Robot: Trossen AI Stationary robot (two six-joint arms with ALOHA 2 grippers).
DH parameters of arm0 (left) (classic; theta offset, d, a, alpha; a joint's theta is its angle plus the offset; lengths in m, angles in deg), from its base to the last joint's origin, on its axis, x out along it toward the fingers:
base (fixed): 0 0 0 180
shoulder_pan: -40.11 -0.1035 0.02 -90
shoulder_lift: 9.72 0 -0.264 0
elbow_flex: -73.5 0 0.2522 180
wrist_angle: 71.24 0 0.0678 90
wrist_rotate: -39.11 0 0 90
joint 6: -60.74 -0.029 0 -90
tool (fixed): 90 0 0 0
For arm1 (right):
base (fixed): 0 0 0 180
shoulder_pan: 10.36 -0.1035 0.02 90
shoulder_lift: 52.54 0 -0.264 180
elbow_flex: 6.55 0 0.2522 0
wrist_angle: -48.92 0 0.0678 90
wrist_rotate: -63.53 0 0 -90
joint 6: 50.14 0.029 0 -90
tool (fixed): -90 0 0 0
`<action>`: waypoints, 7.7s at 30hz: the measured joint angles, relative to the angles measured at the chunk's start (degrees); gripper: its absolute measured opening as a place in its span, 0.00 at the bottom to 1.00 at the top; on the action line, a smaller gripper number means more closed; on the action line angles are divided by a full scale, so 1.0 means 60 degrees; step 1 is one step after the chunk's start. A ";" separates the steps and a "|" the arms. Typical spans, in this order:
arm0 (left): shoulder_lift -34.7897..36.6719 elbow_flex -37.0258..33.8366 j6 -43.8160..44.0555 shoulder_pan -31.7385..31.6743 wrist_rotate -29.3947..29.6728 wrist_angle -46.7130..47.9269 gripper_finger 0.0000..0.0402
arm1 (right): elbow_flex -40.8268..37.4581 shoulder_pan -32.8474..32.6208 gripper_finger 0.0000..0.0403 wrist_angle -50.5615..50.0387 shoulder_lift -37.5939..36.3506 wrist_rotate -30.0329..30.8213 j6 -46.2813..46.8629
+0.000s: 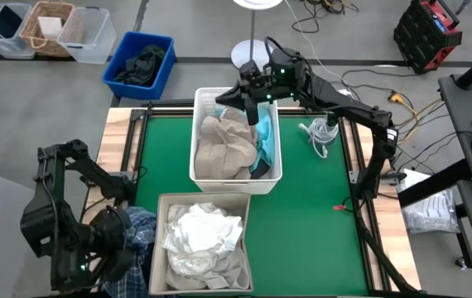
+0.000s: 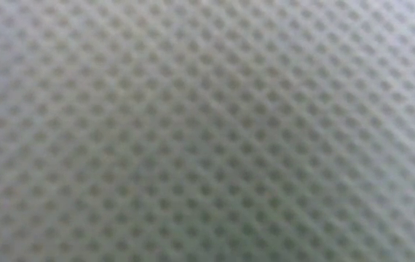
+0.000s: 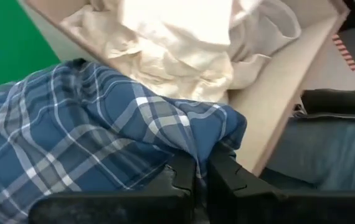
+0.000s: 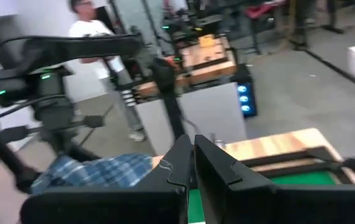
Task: Sort clothes
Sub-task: Put the blue patterned polo shirt into the white bin
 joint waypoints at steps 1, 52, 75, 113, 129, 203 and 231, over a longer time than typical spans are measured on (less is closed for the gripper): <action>-0.0026 0.0111 -0.0099 0.0000 0.0001 -0.0007 0.00 | 0.0042 -0.0123 0.03 0.0003 -0.0001 -0.0063 0.0004; -0.0039 0.1589 -0.3816 -0.1307 0.7206 -0.0108 0.00 | 0.3016 -0.4856 0.81 0.5009 0.5197 -0.0047 0.1013; -0.0024 0.2251 -0.4439 -0.2116 0.4750 -0.0288 0.28 | 0.3378 -0.4798 0.03 0.3624 0.5093 0.0624 -0.0891; -0.0049 0.4333 -0.4625 -0.1971 -0.0293 -0.0003 0.44 | 0.3386 -0.3457 0.03 0.4323 0.2658 1.1782 -0.9527; 0.0313 0.2084 -0.5401 -0.2356 0.4288 0.0001 0.44 | 0.3389 -0.3097 0.03 0.4098 0.1357 1.1584 -0.9925; 0.5084 -0.8128 -1.5479 -0.8805 0.4672 -1.1853 0.00 | 0.3335 -0.4170 0.03 0.0826 -0.0166 1.1437 -0.7767; 0.2540 -0.1490 -1.8542 -0.8827 0.3664 -1.1326 0.00 | 0.3331 -0.3328 0.37 -0.3434 0.0906 0.6086 -0.2878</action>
